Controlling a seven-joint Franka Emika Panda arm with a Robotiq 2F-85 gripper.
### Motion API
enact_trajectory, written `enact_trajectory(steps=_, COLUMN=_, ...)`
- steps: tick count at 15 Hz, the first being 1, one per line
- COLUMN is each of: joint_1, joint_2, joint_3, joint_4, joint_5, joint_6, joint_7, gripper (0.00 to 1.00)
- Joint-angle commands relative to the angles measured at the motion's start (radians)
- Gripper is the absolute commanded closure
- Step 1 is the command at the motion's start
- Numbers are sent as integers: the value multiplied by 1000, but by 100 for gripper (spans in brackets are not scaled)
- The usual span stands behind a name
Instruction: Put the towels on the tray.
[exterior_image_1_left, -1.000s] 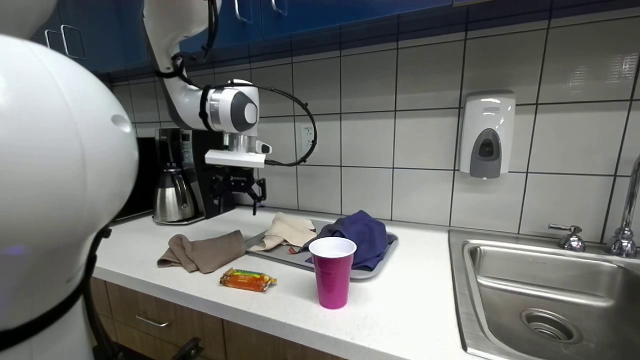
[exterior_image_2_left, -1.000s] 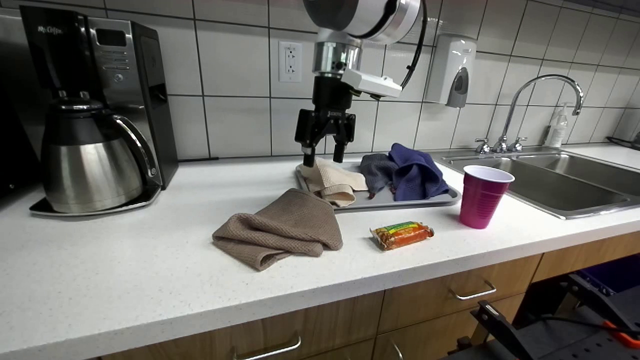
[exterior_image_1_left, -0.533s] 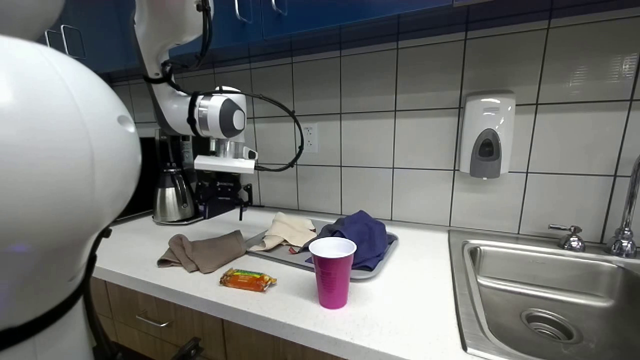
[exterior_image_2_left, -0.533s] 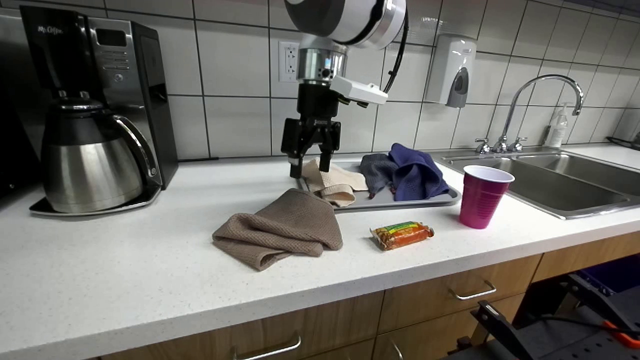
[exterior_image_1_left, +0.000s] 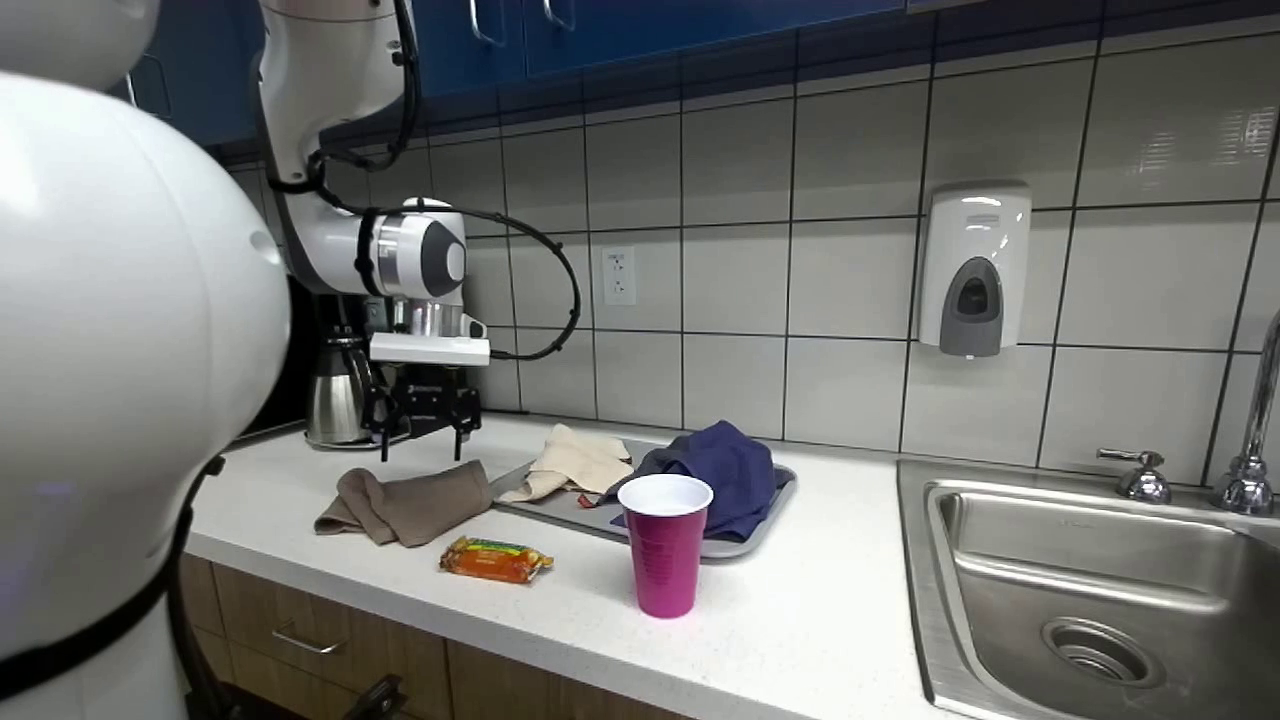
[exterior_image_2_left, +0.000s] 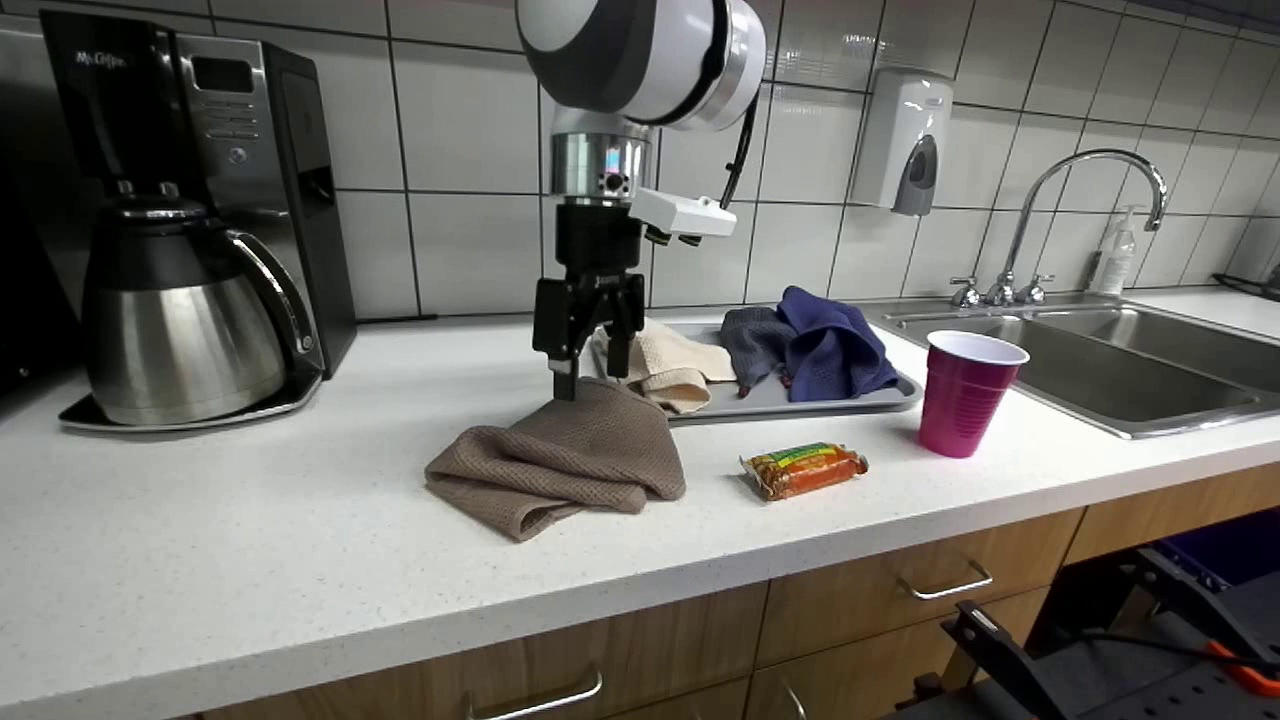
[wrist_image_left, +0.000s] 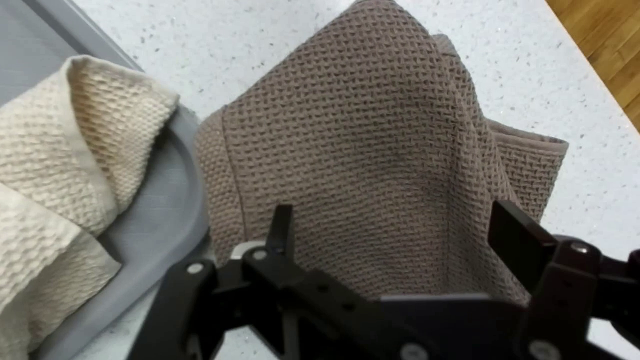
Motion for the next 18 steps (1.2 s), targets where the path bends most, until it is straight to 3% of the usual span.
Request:
enact_trajectory(steps=1, joint_1=17, joint_2=54, joint_3=11, joint_4=76, joint_5=-57, joint_6=-68, joint_7=-14, gripper=0)
enact_trajectory(steps=18, joint_1=64, joint_2=121, joint_3=40, joint_4=142, joint_5=-112, joint_6=-99, joint_7=-46, gripper=0)
